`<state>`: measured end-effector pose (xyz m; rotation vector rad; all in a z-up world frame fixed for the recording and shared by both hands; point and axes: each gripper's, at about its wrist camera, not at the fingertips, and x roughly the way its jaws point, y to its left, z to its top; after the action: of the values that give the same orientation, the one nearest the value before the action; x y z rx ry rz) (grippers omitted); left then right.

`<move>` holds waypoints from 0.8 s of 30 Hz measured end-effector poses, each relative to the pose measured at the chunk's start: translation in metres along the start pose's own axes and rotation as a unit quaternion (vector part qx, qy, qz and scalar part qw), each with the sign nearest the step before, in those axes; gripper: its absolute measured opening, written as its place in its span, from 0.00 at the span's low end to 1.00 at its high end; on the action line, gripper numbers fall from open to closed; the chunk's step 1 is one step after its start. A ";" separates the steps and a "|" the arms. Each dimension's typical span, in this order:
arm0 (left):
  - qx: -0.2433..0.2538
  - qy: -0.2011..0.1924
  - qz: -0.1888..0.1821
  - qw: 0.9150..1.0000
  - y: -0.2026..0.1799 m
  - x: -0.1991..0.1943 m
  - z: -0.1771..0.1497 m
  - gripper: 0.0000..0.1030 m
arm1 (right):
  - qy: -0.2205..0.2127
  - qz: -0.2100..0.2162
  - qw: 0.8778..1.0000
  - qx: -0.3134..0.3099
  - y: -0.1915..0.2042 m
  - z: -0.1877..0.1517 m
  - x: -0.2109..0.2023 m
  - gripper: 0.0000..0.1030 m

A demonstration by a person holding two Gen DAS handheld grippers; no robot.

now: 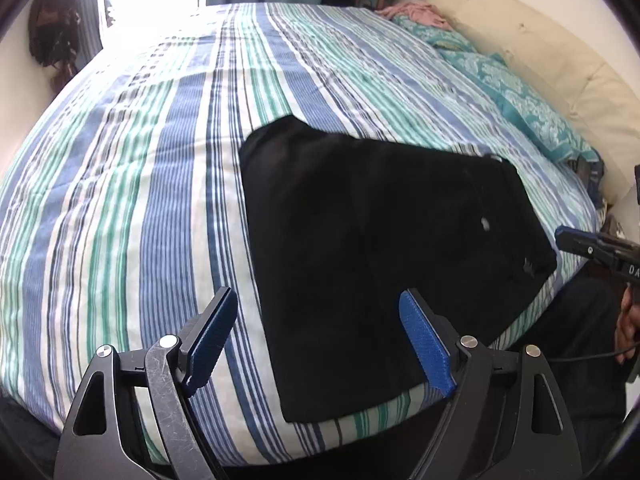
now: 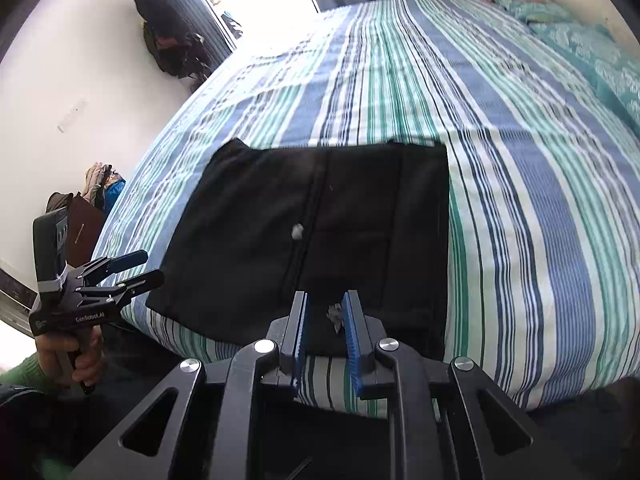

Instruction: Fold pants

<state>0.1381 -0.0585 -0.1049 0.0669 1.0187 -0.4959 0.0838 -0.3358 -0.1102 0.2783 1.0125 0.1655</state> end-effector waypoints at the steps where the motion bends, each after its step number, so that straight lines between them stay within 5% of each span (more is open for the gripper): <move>1: -0.008 -0.002 0.005 1.000 0.004 0.006 0.016 0.82 | -0.013 -0.004 1.000 -0.012 0.001 0.008 -0.001 0.22; 6: -0.028 0.063 0.014 0.998 0.005 0.077 0.087 0.82 | 0.026 -0.027 0.999 -0.023 -0.019 0.017 0.060 0.27; 11: -0.065 0.083 0.118 0.987 0.032 0.135 0.115 0.82 | -0.013 -0.022 1.000 0.000 -0.027 0.003 0.065 0.27; 15: -0.152 0.065 0.141 0.976 0.076 0.122 0.123 0.81 | -0.014 -0.026 0.999 -0.012 -0.025 0.002 0.068 0.27; 19: -0.141 0.032 0.099 0.984 0.092 0.076 0.106 0.82 | -0.024 -0.001 1.000 0.004 -0.032 0.005 0.058 0.29; 20: -0.132 0.027 0.081 0.988 0.092 0.064 0.096 0.82 | -0.037 0.003 0.999 0.010 -0.033 0.006 0.050 0.32; 22: -0.115 0.025 0.043 0.992 0.091 0.039 0.068 0.84 | -0.086 0.003 0.996 0.023 -0.037 0.005 0.024 0.72; 24: -0.111 0.029 0.018 0.993 0.090 0.024 0.043 0.85 | -0.142 0.001 0.988 0.052 -0.048 0.001 -0.003 0.87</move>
<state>0.2215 0.0007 -0.1173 -0.0994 1.1220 -0.3478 0.0839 -0.3824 -0.1221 0.3868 0.7387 0.0718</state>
